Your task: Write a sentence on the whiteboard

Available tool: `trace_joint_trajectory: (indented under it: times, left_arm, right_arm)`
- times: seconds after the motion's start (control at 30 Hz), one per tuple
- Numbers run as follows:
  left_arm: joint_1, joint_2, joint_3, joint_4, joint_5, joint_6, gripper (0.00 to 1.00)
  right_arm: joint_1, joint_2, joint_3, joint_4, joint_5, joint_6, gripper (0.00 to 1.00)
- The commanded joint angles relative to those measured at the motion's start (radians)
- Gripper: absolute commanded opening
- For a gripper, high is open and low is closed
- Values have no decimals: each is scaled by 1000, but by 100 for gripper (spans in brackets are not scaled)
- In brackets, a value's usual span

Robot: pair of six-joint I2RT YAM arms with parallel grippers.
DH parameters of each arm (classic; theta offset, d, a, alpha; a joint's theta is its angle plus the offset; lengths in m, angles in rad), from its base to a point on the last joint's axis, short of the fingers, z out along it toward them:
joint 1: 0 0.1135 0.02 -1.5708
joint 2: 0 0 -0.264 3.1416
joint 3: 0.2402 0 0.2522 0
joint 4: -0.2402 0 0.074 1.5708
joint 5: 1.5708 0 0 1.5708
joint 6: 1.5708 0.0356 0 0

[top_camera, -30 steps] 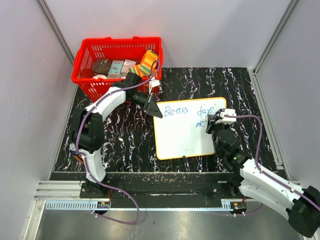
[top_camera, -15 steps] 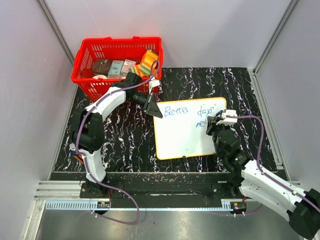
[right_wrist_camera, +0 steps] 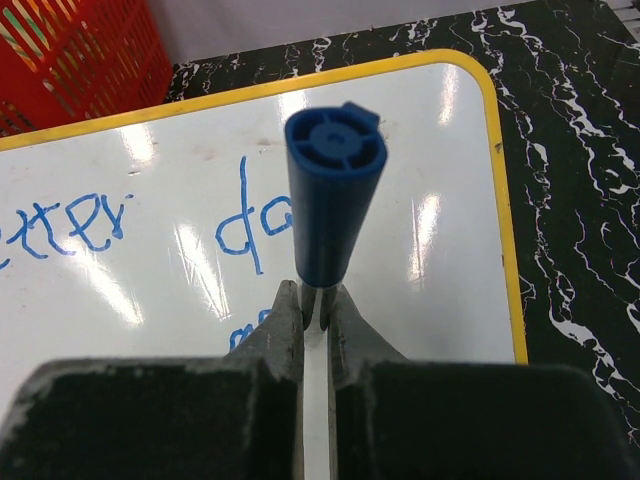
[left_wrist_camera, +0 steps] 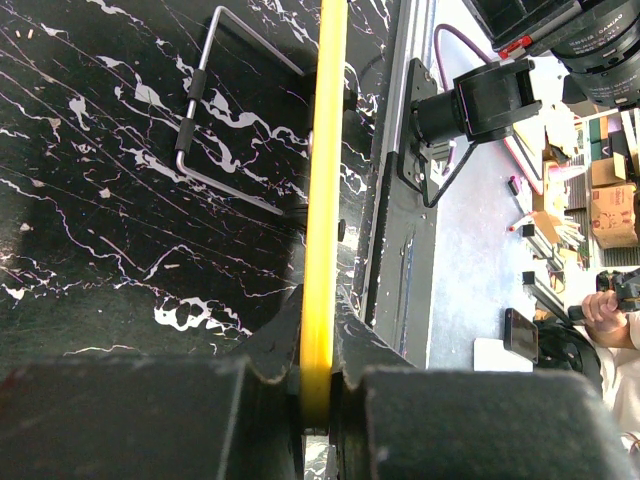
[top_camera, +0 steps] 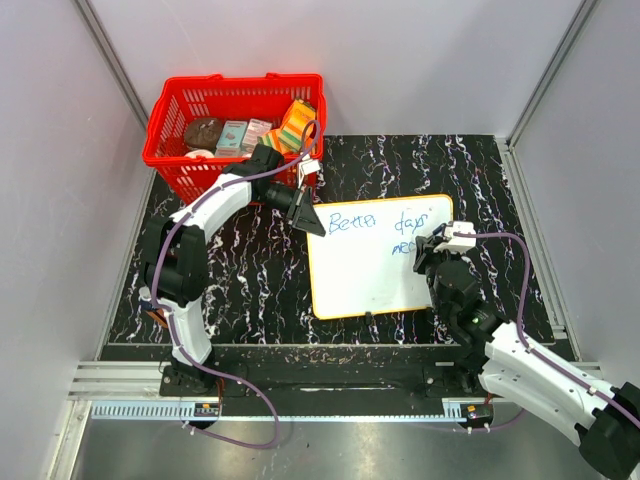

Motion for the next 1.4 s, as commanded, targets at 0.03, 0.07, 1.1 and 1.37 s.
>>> trace_joint_trajectory:
  times: [0.03,0.07,1.1,1.37]
  left_arm:
    - [-7,-37,22,44,-198,93,0]
    - [-8,-37,23,43,-198,93,0]
    - [-7,-35,23,44,-195,93,0]
    - [-7,-33,25,44,-198,95,0]
  right_arm:
    - [-8,-1,17,-9,51,3,0]
    - [-9,0,20,-9,55,0,0]
    - [-28,37,53,66,42,-52,0]
    - [-28,31,42,3,28,-19,0]
